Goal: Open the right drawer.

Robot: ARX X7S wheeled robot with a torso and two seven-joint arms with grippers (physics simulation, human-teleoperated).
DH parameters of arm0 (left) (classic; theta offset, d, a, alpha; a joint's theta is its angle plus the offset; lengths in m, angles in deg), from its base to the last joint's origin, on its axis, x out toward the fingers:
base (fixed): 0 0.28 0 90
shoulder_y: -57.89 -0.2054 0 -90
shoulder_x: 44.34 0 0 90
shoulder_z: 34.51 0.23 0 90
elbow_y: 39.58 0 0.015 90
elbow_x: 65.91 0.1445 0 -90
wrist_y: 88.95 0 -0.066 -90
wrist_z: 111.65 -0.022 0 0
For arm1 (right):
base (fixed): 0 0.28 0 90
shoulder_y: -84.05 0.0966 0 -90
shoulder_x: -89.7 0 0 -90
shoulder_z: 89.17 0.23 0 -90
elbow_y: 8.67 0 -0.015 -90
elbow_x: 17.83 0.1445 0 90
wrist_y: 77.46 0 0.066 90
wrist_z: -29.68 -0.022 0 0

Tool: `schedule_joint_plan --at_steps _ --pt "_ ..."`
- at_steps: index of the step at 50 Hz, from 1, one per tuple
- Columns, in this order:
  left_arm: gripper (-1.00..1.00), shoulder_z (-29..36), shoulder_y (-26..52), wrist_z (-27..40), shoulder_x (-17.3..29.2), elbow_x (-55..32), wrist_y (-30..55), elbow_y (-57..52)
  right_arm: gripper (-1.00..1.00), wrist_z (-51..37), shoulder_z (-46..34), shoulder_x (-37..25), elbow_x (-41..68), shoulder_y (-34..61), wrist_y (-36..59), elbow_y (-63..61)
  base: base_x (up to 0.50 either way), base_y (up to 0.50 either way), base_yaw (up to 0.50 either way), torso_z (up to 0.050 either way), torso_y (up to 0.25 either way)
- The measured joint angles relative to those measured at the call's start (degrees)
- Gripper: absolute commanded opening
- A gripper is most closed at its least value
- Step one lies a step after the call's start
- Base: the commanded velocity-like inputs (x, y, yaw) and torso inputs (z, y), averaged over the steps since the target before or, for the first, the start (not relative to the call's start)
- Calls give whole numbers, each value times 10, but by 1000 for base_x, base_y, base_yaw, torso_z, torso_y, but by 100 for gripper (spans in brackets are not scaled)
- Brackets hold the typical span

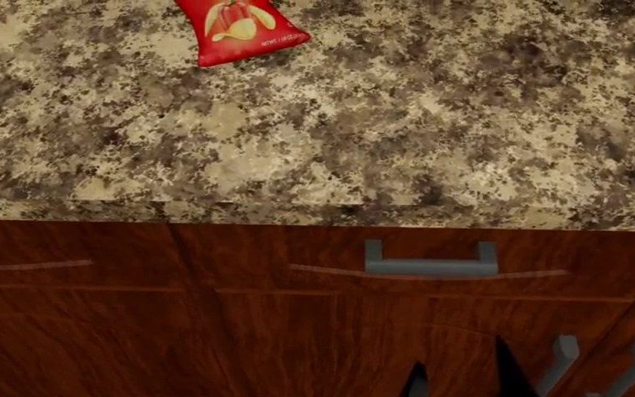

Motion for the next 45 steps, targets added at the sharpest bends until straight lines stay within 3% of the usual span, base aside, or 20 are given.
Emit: schedule_joint_plan --at_steps 45 --pt "100 11 0 11 6 -4 5 -7 100 28 -139 -28 -246 78 158 17 0 0 0 0 0"
